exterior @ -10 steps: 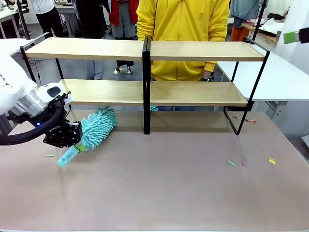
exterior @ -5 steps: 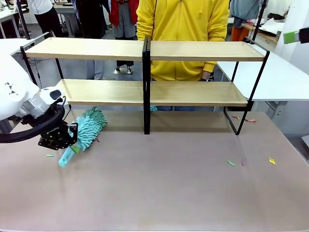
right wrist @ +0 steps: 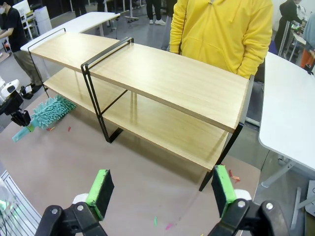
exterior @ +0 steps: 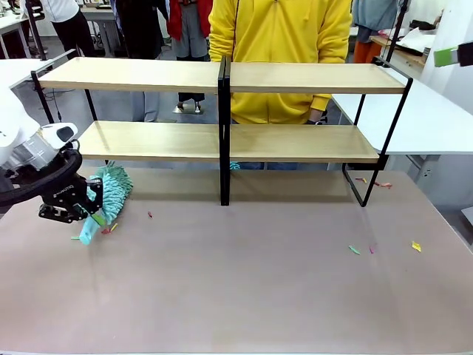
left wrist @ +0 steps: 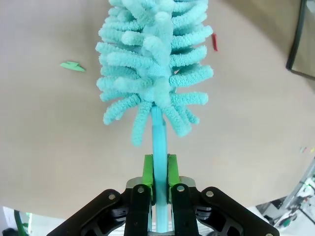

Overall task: Clean the shelves.
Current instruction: Clean another randomly selected level of the Shelf with the Duster.

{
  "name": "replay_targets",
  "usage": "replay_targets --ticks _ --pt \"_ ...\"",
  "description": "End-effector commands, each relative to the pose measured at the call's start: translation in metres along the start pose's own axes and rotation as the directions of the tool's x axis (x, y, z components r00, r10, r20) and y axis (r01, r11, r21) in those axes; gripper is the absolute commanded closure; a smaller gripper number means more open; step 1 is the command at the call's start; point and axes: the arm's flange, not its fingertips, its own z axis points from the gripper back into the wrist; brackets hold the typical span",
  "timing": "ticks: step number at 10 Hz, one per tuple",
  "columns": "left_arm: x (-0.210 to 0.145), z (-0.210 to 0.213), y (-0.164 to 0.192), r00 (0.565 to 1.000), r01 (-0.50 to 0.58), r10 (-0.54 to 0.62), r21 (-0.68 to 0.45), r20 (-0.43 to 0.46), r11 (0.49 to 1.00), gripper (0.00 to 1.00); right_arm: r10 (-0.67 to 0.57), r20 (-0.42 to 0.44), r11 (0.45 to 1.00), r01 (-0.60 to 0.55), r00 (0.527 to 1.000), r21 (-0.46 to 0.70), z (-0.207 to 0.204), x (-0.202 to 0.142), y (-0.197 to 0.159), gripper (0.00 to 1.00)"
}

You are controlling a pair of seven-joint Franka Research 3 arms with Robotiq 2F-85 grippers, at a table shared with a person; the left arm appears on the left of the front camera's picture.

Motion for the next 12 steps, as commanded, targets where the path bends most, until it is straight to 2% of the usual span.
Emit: replay_targets --ticks 1,6,10,12 --pt "-0.048 -0.014 0.028 0.997 -0.079 0.078 0.050 0.020 0.996 0.88 -0.004 0.006 1.000 0.004 1.000 0.007 -0.001 -0.001 -0.001 0.00" --pt "-0.067 0.003 0.035 0.982 -0.185 0.187 0.110 -0.006 0.977 0.88 -0.004 0.006 1.000 0.004 1.000 0.007 -0.001 -0.001 -0.001 0.00" --pt "-0.092 0.014 0.039 0.976 -0.176 0.193 0.157 -0.098 0.972 0.88 -0.004 0.006 1.000 0.004 1.000 0.007 -0.001 -0.001 -0.001 0.00" --pt "-0.104 0.027 0.046 0.976 -0.184 0.200 0.155 -0.089 0.971 0.88 -0.004 0.006 1.000 0.004 1.000 0.007 -0.001 -0.001 -0.001 0.00"
